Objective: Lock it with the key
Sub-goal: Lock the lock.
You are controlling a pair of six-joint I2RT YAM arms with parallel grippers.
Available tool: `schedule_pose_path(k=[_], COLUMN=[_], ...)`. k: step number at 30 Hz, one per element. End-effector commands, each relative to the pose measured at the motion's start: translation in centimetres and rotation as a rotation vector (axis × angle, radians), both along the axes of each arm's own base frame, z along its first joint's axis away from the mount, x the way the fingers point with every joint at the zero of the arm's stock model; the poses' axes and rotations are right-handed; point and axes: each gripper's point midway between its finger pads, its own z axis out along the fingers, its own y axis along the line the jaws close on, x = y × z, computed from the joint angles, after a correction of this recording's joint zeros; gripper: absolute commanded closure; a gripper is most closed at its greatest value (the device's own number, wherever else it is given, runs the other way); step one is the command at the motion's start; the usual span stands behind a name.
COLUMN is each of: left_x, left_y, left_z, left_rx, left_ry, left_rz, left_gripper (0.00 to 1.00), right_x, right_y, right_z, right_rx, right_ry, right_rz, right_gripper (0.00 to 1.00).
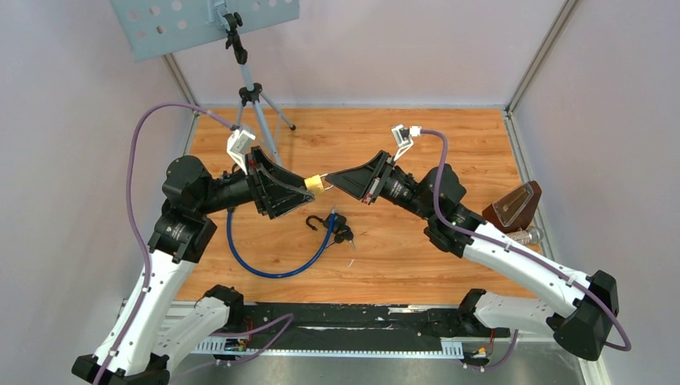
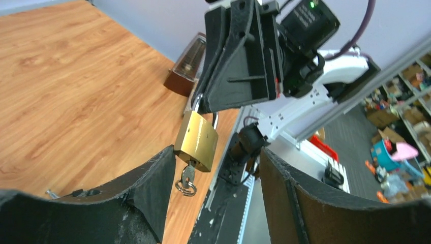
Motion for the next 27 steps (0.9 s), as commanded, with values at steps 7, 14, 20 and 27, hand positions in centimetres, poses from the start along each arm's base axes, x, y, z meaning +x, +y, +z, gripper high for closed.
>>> schedule_pose_path(k=[7, 14, 20, 27], left_x=[-3.6, -3.1, -2.3, -2.2], left_y=[-0.1, -0.3, -0.2, 0.0], left_z=[0.3, -0.7, -1.1, -1.8], left_rx=[0.045, 0.064, 0.105, 0.150], left_ry=[-0.103, -0.061, -0.055, -0.055], left_rz=[-0.183, -0.190, -0.160, -0.157], left_gripper=[0.37, 0.53, 0.48, 0.57], right_x=[-1.6, -1.7, -1.8, -2.0], right_y=[-0.6, -0.1, 0.1, -0.2], right_z=[4.0, 3.5, 2.9, 2.9], right_rx=[0.019, -0.018, -0.059, -0.070], right_ry=[-0.121, -0.121, -0.148, -0.170], right_rz=[0.062, 0.087, 0.103, 0.117], right_gripper=[1.00, 1.00, 1.00, 1.00])
